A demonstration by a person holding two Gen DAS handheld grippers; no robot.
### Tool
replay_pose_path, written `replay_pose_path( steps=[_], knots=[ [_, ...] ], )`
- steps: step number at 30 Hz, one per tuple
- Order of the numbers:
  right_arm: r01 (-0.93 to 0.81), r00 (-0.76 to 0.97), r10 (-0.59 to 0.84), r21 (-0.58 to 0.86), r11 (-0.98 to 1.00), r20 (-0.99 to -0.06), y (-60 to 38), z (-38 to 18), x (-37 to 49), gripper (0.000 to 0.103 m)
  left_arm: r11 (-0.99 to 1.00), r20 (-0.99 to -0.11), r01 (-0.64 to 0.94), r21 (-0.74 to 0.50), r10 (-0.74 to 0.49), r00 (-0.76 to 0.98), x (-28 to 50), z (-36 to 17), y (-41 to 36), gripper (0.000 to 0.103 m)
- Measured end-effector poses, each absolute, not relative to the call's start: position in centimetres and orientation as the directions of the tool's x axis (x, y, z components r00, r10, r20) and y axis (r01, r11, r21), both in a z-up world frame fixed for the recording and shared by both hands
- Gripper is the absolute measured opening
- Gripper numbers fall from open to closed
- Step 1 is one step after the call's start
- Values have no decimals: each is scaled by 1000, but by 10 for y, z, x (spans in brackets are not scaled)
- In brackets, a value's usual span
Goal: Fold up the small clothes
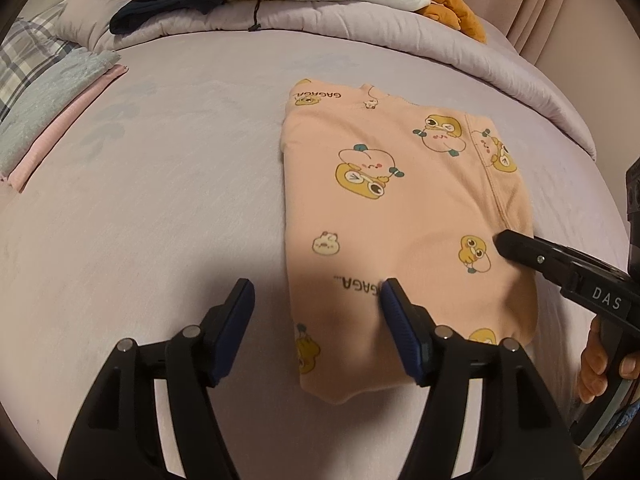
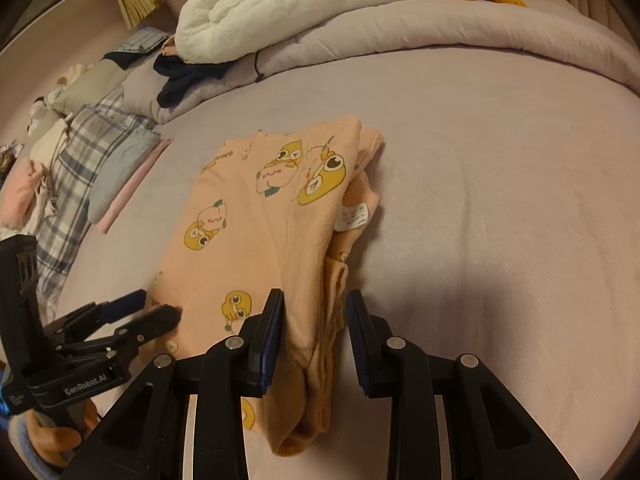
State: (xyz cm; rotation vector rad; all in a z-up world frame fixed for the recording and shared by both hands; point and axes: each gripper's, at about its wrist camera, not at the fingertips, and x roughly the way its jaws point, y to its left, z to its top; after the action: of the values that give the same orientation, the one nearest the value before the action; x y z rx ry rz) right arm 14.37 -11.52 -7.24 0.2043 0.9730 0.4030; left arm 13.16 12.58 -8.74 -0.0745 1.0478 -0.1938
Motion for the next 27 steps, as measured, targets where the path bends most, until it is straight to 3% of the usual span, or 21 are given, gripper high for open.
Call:
replay_pose_path(
  steps=[4,16,20,25,27],
  knots=[
    [-235,502,413,340,911,-760,-116,-71,138,36,982,-854,118,-147,-186,485,125,-85,127,66],
    [-246,515,382,295,923,-768,-117,-63,116,42,984,-845,107,-141,-176,505,104,-69,129,72],
    [-242,516,371,284,928,-772,-116,-60,108,54,984,-829,114,-139,-179,529,95,-58,128,78],
    [-248,530,361,267,931,-767,-113,-53,100,59,984,-815,120,-132,-177,552,85,-44,126,80],
    [-254,544,358,258,932,-758,-111,-48,96,63,985,-808,118,-126,-171,563,80,-39,126,89]
  ],
)
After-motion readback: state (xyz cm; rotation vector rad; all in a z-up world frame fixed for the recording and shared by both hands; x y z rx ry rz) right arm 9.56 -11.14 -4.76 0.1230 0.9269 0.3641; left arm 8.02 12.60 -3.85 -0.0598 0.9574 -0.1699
